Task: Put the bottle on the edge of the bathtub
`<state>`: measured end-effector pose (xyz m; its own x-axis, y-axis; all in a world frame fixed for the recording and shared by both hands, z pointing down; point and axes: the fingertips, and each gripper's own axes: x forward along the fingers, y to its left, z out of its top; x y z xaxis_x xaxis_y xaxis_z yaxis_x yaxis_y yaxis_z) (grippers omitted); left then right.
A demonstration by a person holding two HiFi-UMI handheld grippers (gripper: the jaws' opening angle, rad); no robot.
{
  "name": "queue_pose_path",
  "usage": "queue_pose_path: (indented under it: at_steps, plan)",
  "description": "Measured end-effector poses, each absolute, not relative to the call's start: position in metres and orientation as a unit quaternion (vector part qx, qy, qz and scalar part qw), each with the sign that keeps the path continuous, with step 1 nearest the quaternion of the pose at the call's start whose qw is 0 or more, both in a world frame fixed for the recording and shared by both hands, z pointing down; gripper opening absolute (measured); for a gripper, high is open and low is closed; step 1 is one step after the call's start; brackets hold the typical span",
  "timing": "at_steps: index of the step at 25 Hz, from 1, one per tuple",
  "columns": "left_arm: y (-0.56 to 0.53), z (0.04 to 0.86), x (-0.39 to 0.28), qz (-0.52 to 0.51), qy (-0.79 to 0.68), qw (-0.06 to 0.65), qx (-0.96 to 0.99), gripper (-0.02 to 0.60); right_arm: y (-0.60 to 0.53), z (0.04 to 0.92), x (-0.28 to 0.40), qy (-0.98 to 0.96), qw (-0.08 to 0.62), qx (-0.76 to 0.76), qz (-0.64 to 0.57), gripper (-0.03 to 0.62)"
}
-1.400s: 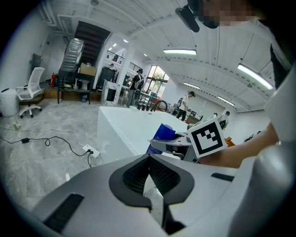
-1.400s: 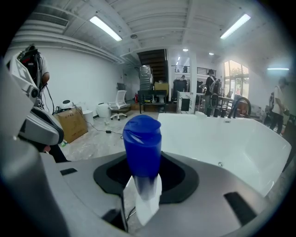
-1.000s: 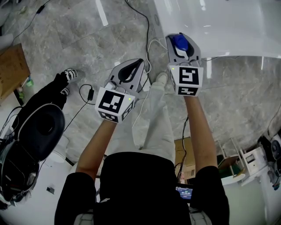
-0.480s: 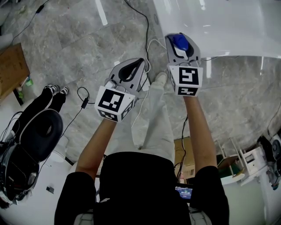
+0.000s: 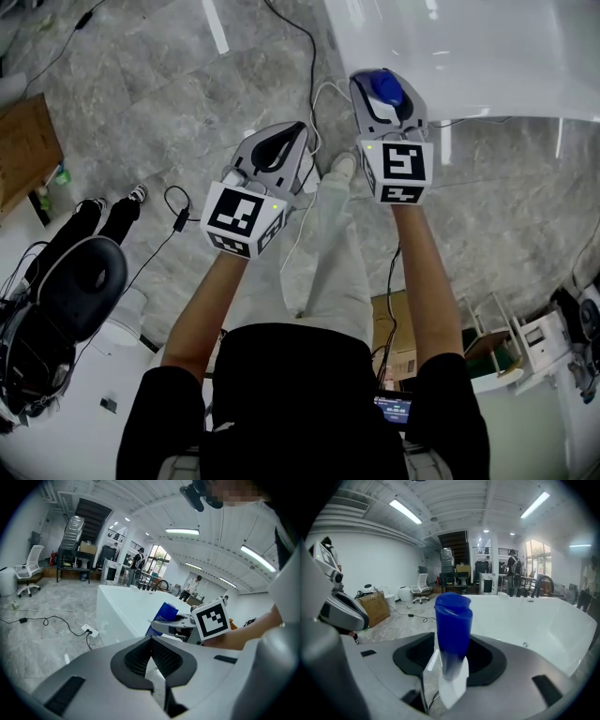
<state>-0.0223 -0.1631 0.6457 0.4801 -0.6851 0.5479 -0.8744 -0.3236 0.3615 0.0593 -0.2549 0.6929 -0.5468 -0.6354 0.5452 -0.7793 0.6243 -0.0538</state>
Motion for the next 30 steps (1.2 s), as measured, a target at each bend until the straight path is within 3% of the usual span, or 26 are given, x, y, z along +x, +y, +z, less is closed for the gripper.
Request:
queue_pose_path:
  at_steps: [30]
  plan:
    - [-0.1666,0.6495,-0.0272,0.15,-0.488,0.324,0.796,0.014,-0.2579,0.69,0.0612,-0.864,0.247,0.416,0.142,0.169]
